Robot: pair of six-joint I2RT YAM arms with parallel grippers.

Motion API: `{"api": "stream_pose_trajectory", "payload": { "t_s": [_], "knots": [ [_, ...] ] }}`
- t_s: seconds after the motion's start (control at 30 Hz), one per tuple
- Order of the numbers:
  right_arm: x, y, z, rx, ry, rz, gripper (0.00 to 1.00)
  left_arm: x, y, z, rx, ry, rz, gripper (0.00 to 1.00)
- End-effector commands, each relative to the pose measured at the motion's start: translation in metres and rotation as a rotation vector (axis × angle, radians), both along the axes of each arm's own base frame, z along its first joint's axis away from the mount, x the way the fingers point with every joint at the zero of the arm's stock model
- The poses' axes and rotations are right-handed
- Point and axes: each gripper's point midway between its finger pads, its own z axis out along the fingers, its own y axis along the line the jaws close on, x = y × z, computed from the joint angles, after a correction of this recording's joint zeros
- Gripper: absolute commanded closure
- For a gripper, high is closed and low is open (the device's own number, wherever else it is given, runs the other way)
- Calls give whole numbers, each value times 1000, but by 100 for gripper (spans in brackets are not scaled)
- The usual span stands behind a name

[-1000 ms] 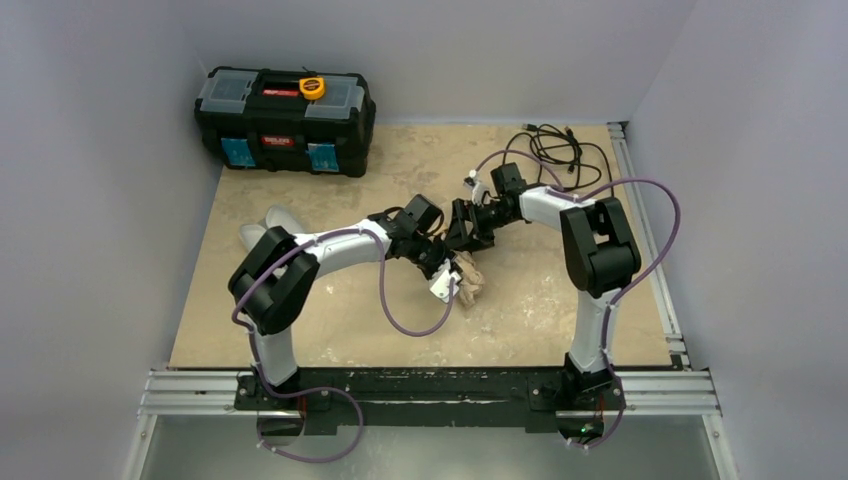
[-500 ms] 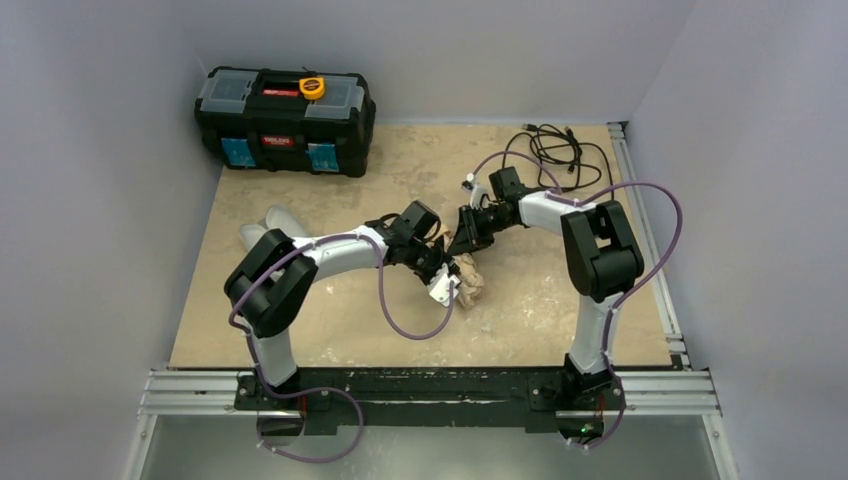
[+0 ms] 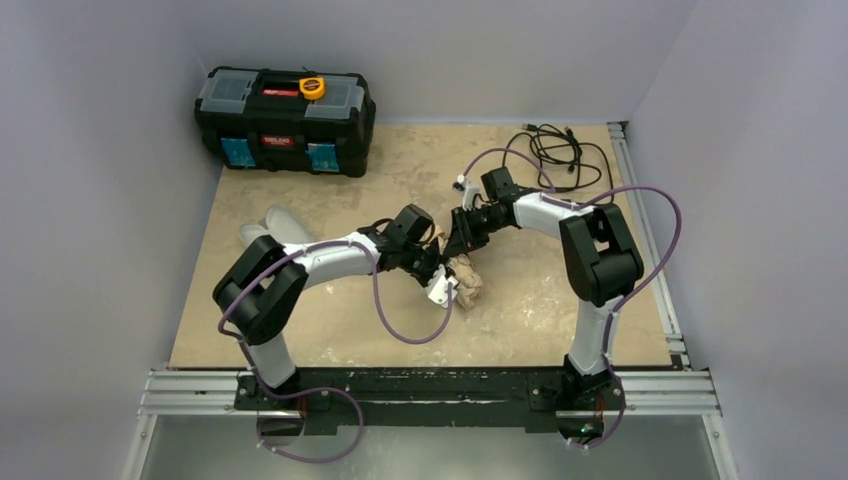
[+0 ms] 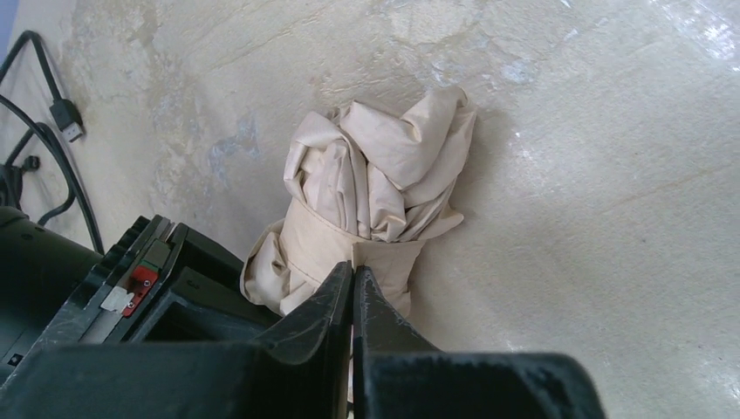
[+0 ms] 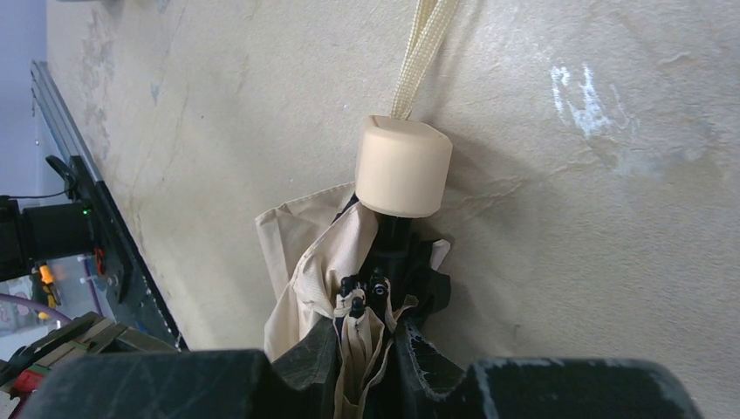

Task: Open the umbrella

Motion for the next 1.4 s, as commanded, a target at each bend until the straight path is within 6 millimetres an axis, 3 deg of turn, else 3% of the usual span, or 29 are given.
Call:
{"api": "stream_pose_trajectory", "payload": {
  "t_s": [0.0,0.2,0.3,0.4,0.5,0.6,0.63,0.77,0.97,1.1,1.37],
  "knots": [
    [-1,-19,-24,-128,-57,37,100,-11,29,-7,51,-39,-3,100],
    [2,-22,-37,-133,-38,58,100,-60,71,-43,214,69,-32,100],
    [3,-20,-37,-119,-46,85,100,-72,85,-56,270,95,-28,100],
    [-1,-13,-29,-64,-31,137,100,-73,86,-58,273,90,-5,100],
    [7,-10,-15,-55,-66,126,100,-62,73,-34,224,122,86,100],
    [7,-9,-14,-59,-49,127,100,-50,59,4,130,164,142,62],
    [6,-10,-15,-61,-44,127,100,-45,53,16,110,155,143,56],
    [6,-11,-12,-72,-66,116,100,-30,34,43,51,120,128,47],
    [2,-8,-8,-85,-73,111,100,-12,11,47,24,90,113,51],
    [-3,-6,-9,-85,-62,108,100,-5,-3,45,19,84,106,66],
    [-2,-5,-10,-87,-61,113,100,-8,-14,28,48,94,78,71]
  ]
}}
